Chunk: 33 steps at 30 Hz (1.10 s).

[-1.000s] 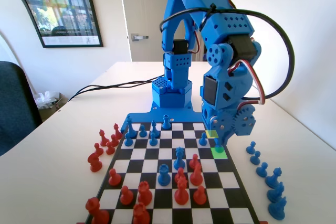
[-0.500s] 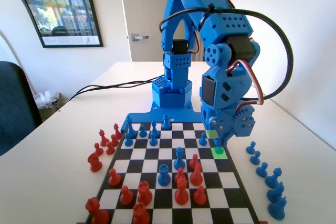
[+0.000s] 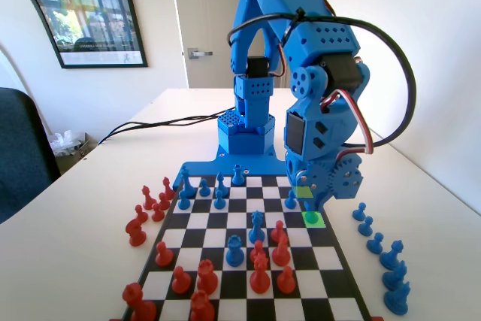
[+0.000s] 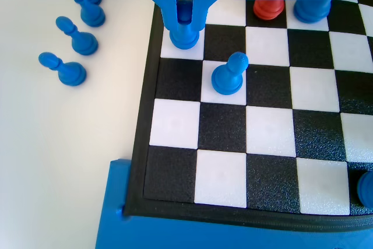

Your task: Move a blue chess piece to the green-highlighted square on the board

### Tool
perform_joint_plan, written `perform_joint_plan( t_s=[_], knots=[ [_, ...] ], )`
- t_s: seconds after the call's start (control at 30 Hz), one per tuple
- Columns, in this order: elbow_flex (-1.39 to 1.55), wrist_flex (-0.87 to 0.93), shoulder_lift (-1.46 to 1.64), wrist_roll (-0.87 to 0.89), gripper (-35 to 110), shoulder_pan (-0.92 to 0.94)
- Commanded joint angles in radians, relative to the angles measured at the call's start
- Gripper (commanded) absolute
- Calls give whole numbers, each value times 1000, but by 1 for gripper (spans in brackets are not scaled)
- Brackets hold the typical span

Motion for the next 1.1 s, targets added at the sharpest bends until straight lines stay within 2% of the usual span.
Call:
perform_joint_plan(
  t_s=[0.0,0.57,1.07],
  knots=[
    [-17,0,29,-15,1,-6],
    [-17,-9,40,-21,8,12],
    [-78,95,167,-8,15,25]
  ],
)
